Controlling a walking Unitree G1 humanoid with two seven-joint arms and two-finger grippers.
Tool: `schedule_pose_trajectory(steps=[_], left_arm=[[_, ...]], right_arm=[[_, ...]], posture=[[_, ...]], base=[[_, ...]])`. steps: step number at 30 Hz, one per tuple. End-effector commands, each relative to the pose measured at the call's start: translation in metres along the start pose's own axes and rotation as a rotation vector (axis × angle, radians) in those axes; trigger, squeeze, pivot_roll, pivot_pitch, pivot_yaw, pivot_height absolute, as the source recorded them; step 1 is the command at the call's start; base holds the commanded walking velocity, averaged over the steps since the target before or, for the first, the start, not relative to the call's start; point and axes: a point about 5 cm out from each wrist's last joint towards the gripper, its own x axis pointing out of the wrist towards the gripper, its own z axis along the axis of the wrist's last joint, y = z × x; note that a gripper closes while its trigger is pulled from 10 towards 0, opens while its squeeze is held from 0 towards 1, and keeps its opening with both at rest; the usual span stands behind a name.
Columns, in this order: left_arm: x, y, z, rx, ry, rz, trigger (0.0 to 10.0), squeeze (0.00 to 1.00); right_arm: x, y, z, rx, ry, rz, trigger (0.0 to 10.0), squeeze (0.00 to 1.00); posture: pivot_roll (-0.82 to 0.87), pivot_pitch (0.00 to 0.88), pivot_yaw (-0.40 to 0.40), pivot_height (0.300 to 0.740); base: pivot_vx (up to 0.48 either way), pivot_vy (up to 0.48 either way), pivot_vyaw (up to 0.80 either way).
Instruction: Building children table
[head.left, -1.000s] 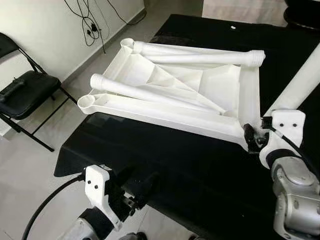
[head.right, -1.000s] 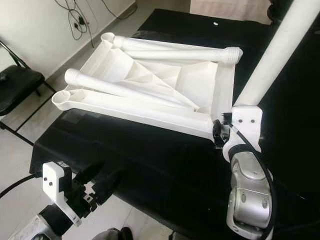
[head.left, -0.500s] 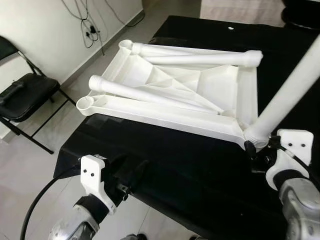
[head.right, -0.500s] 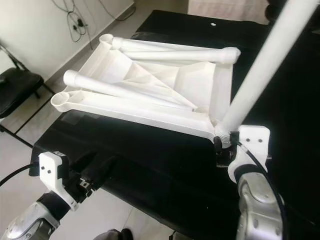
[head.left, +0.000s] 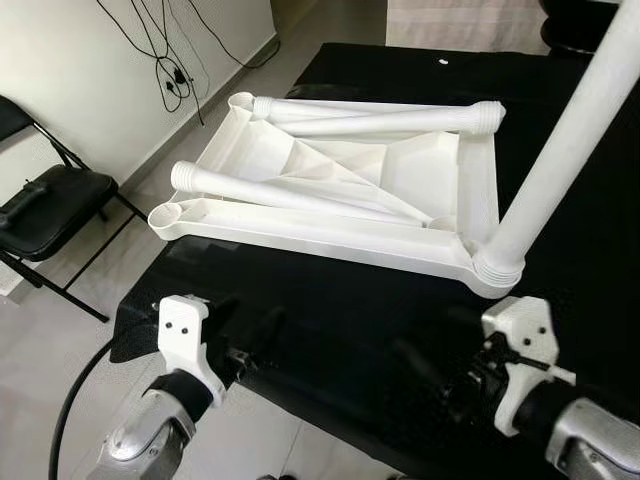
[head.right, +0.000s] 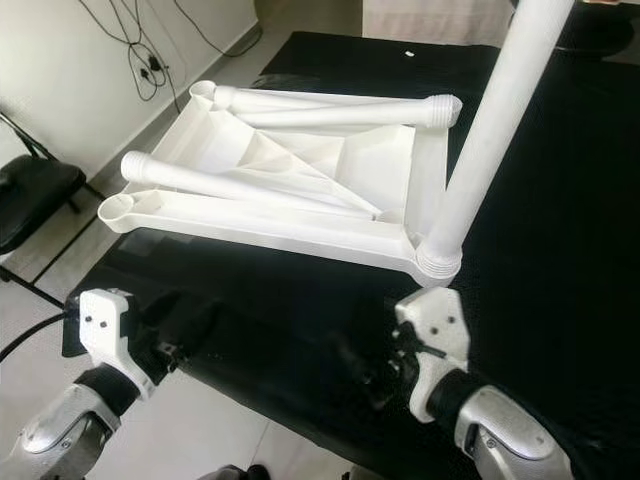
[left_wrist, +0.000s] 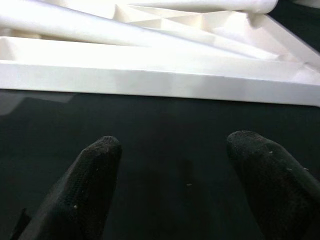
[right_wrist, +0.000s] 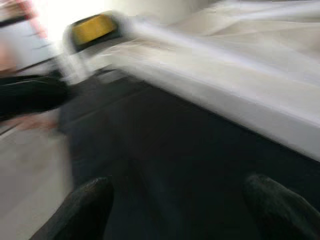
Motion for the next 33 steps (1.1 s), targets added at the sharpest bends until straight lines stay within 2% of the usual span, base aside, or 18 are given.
schedule_pose_trajectory(steps=[1, 4, 5, 7, 8, 9, 10, 11, 14, 16, 18, 22, 26, 29, 33], left_arm=[[-0.001, 0.007, -0.006, 0.015, 0.020, 0.051, 10.0, 0.00], [-0.001, 0.008, -0.006, 0.034, 0.024, 0.073, 10.0, 0.00], [-0.001, 0.013, -0.010, 0.055, 0.045, 0.134, 10.0, 0.00], [-0.001, 0.015, -0.011, 0.059, 0.051, 0.149, 10.0, 0.00], [-0.002, 0.018, -0.017, 0.059, 0.073, 0.198, 10.0, 0.00], [-0.002, 0.018, -0.019, 0.058, 0.081, 0.211, 10.0, 0.00], [-0.002, 0.018, -0.019, 0.058, 0.081, 0.211, 10.0, 0.00], [-0.001, 0.017, -0.020, 0.056, 0.087, 0.220, 10.0, 0.00], [0.000, 0.015, -0.021, 0.074, 0.097, 0.209, 10.0, 0.00], [-0.001, 0.011, -0.024, 0.103, 0.109, 0.203, 10.0, 0.00], [-0.001, 0.010, -0.025, 0.115, 0.115, 0.206, 10.0, 0.00], [-0.001, 0.009, -0.026, 0.121, 0.098, 0.223, 10.0, 0.00], [0.000, 0.009, -0.027, 0.119, 0.095, 0.228, 10.0, 0.00], [0.003, 0.009, -0.027, 0.116, 0.091, 0.231, 10.0, 0.00], [0.003, 0.008, -0.027, 0.112, 0.089, 0.231, 10.0, 0.00]], right_arm=[[0.005, 0.010, 0.001, 0.003, -0.007, 0.147, 10.0, 0.00], [0.011, 0.004, 0.003, -0.043, -0.005, 0.138, 10.0, 0.00], [0.030, -0.008, 0.006, -0.134, 0.014, 0.102, 10.0, 0.00], [0.034, -0.011, 0.006, -0.158, 0.020, 0.096, 10.0, 0.00], [0.059, -0.020, 0.009, -0.214, 0.063, 0.067, 10.0, 0.00], [0.072, -0.024, 0.012, -0.229, 0.077, 0.059, 10.0, 0.00], [0.072, -0.024, 0.012, -0.229, 0.077, 0.059, 10.0, 0.00], [0.082, -0.027, 0.016, -0.240, 0.086, 0.055, 10.0, 0.00], [0.091, -0.032, 0.022, -0.268, 0.082, 0.044, 10.0, 0.00], [0.102, -0.038, 0.033, -0.283, 0.083, 0.052, 10.0, 0.00], [0.107, -0.042, 0.039, -0.337, 0.084, 0.065, 10.0, 0.00], [0.113, -0.050, 0.040, -0.320, 0.077, 0.049, 10.0, 0.00], [0.117, -0.049, 0.037, -0.317, 0.085, 0.045, 10.0, 0.00], [0.119, -0.043, 0.024, -0.365, 0.195, 0.105, 10.0, 0.00], [0.119, -0.047, 0.018, -0.380, 0.274, 0.080, 10.0, 0.00]], posture=[[-0.05, 0.154, 0.072, 0.740], [-0.04, 0.145, 0.070, 0.740], [-0.03, 0.126, 0.070, 0.740], [-0.03, 0.126, 0.070, 0.740], [-0.02, 0.115, 0.064, 0.740], [-0.02, 0.110, 0.061, 0.740], [-0.02, 0.110, 0.061, 0.740], [-0.01, 0.105, 0.058, 0.740], [-0.01, 0.103, 0.053, 0.740], [0.01, 0.095, 0.042, 0.740], [0.01, 0.091, 0.033, 0.740], [0.01, 0.077, 0.020, 0.740], [0.02, 0.075, 0.018, 0.740], [0.01, 0.073, 0.015, 0.740], [0.01, 0.074, 0.010, 0.740]], base=[[0.000, 0.000, 0.00], [0.000, 0.000, 0.00], [0.000, 0.000, 0.00], [0.000, 0.000, 0.00], [0.000, 0.000, 0.00], [0.000, 0.000, 0.00], [0.000, 0.000, 0.00], [0.000, 0.000, 0.00], [0.000, 0.000, 0.00], [0.000, 0.000, 0.00], [0.000, 0.000, 0.00], [0.000, 0.000, 0.00], [0.000, 0.000, 0.00], [0.000, 0.000, 0.00], [0.000, 0.000, 0.00]])
